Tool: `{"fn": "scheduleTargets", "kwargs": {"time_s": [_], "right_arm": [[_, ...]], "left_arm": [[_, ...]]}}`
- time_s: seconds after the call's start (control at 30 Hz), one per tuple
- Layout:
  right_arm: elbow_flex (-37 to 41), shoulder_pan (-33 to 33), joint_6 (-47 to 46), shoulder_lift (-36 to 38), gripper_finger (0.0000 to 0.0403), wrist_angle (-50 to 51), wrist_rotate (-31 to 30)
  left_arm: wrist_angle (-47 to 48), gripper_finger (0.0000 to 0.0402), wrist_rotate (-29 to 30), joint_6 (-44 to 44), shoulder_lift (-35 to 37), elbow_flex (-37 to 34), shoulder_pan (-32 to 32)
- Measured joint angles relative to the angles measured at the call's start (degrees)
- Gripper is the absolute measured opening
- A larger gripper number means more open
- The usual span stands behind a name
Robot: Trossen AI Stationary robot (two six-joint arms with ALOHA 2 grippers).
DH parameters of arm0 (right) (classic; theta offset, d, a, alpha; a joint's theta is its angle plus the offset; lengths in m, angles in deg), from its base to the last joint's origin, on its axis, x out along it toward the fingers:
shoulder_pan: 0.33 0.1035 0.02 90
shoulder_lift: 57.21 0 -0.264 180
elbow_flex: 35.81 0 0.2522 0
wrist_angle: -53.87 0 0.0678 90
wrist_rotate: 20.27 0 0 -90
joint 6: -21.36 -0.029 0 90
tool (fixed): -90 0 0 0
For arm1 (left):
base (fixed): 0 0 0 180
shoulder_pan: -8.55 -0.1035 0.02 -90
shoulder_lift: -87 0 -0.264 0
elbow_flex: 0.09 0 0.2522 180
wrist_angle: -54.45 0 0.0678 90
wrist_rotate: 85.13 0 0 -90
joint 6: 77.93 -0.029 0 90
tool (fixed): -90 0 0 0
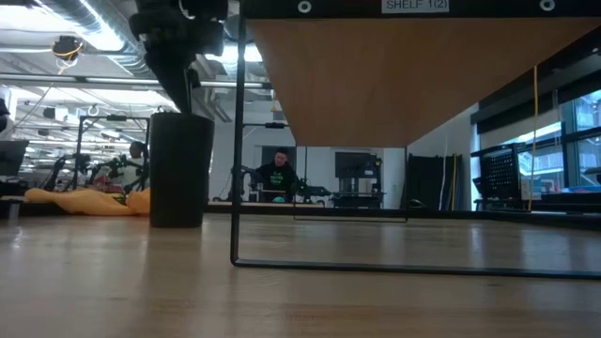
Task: Stack small to large cups/mugs on shelf
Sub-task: Put the black cup on the shelf
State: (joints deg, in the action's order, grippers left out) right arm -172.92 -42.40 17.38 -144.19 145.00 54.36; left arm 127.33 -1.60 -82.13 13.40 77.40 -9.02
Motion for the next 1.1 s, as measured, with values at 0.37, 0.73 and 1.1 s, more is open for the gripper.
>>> {"fn": "scheduleTargets", "kwargs": {"time_s": [0.37,0.73,1.1], "right_arm": [[0.00,-0.02,-0.02,0.00,0.0145,1.48,0.00],[0.00,-0.01,0.00,0.00,0.0145,1.73,-0.06],[0.00,-0.01,0.20,0.00,0.0145,1.73,-0.07]], "left_arm": [[-0.22,0.0136,0.95,2.88,-2.04,0.00,2.99],[-1.28,0.0137,1.01,7.08,-2.04,0.00,6.97],[-2.67,0.0134,3.99,6.64,-6.48,0.00,6.65]]}}
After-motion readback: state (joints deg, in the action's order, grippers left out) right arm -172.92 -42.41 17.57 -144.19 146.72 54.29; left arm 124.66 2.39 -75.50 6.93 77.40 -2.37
